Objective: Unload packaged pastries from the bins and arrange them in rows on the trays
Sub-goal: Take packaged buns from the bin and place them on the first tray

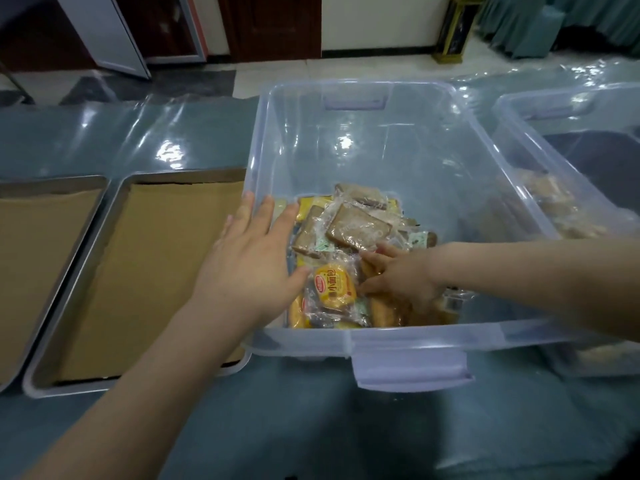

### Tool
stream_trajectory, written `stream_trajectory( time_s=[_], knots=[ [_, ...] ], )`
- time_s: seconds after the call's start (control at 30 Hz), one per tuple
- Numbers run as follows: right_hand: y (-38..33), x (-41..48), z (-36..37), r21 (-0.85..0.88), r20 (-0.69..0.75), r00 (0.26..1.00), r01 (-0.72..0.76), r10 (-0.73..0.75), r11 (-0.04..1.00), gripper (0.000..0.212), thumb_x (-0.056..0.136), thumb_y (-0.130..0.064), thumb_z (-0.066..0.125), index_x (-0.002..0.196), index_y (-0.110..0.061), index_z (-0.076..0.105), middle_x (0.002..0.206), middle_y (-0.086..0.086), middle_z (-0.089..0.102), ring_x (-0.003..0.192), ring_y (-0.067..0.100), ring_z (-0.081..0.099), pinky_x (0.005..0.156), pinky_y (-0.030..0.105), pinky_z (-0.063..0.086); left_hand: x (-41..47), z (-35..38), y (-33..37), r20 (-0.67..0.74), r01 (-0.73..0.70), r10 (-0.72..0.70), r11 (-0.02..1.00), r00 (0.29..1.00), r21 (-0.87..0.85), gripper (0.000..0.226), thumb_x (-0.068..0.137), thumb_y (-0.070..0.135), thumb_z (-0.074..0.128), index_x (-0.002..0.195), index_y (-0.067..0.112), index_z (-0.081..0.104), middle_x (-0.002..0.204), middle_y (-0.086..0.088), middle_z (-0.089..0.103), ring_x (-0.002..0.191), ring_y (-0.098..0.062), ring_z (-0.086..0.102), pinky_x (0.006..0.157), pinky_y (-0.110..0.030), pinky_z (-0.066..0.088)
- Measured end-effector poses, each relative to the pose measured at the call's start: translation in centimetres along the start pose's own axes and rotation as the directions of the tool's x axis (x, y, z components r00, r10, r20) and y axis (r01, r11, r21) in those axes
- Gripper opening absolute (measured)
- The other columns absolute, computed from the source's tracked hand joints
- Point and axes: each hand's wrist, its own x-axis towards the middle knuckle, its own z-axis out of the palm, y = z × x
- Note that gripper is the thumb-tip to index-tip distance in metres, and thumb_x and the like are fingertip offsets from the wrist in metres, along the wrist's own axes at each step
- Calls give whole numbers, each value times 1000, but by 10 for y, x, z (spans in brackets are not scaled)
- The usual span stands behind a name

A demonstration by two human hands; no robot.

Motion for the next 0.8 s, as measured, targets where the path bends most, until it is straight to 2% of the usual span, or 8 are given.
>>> stream_trajectory(
  time_s=[0.1,0.23,0.3,0.37,0.43,0.6,0.7,0.8],
  knots=[
    [-3,2,0,5,-95,995,44,-43,999,87,70,-38,79,141,-34,31,159,9,-6,143,40,-14,113,59,19,-2,0,0,9,1,-1,1000,1000,20,79,85,58,34,149,29,-3,158,-1,-3,143,-20,-15,113,-38,1],
    [2,5,-4,52,-100,995,-11,16,999,69,73,-39,75,132,-30,42,159,10,-3,143,42,-8,113,58,21,-2,0,2,19,4,-5,999,1000,52,77,87,58,33,149,29,-3,158,-1,-4,142,-21,-16,113,-38,-1],
    [6,6,-8,84,-89,996,-13,21,996,57,75,-41,73,125,-31,48,158,8,5,142,41,8,111,51,26,-1,0,2,25,3,-4,998,1000,64,77,87,58,33,149,28,-2,158,-2,-4,142,-22,-16,112,-38,-3],
    [6,8,-9,85,-100,995,-11,19,996,50,77,-37,73,122,-29,51,149,8,27,128,31,35,96,39,37,-1,0,2,36,1,-4,997,999,83,77,87,58,32,149,28,-2,158,-2,-3,142,-22,-16,112,-38,-3],
    [7,7,-11,83,-118,993,-8,18,997,47,79,-29,71,123,-29,54,132,3,45,109,21,47,82,32,39,-1,0,3,44,2,-6,995,999,98,77,87,58,34,149,28,-1,158,-3,-1,142,-22,-16,113,-38,-1],
    [26,-4,-26,81,-268,957,-89,108,993,43,81,-13,61,122,-24,54,120,3,49,105,26,54,84,40,50,-2,-3,5,53,1,-13,976,999,219,77,88,59,37,149,25,2,157,-3,10,143,-24,-10,114,-41,1],
    [42,-16,-33,162,-420,870,-208,258,965,38,84,-13,58,120,-25,51,127,5,44,105,32,50,78,40,49,3,-9,12,97,-13,-35,894,995,449,75,88,61,35,148,24,7,152,-5,22,141,-31,4,112,-48,9],
    [50,-17,-35,221,-527,781,-254,334,942,33,86,-15,55,118,-23,51,129,6,42,106,34,47,76,42,49,22,-11,26,99,-48,-15,798,995,601,63,90,52,41,142,22,25,136,-8,39,126,-32,27,105,-47,22]
  ],
)
